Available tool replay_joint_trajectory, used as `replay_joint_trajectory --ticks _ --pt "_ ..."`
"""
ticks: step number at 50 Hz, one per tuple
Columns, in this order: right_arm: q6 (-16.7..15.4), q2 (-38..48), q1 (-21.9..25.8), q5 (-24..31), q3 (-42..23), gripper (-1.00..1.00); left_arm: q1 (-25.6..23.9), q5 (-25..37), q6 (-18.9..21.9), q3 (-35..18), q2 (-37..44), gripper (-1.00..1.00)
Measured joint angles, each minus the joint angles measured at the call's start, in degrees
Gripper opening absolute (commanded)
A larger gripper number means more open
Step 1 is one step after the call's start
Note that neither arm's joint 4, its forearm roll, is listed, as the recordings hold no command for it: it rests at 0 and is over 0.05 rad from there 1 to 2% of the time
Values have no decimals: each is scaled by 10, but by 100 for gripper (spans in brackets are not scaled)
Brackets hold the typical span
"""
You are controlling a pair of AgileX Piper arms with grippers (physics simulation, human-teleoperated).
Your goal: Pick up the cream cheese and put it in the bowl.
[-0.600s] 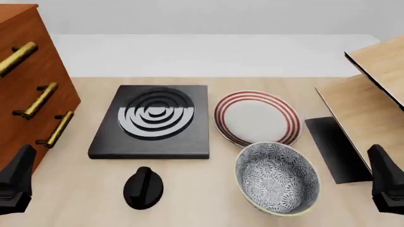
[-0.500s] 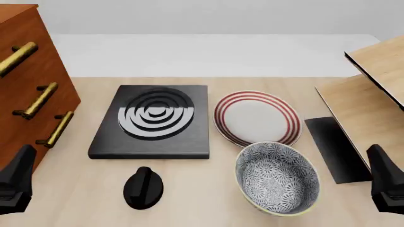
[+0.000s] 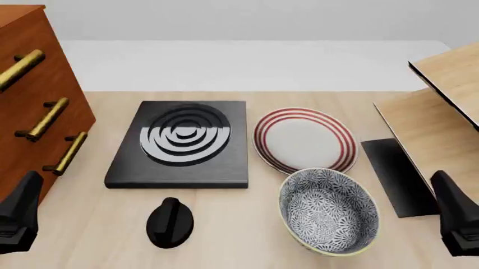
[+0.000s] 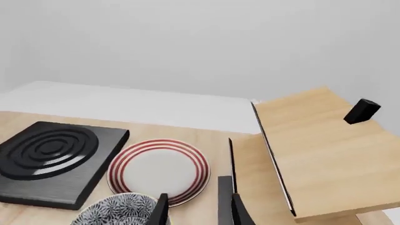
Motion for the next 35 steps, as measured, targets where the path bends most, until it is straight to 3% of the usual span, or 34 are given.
replay_joint_trajectory --ticks 17,35 --pt "-84 15 143 114 -90 100 0 0 0 0 0 100" --pt "-153 109 313 188 -156 100 0 0 0 0 0 100"
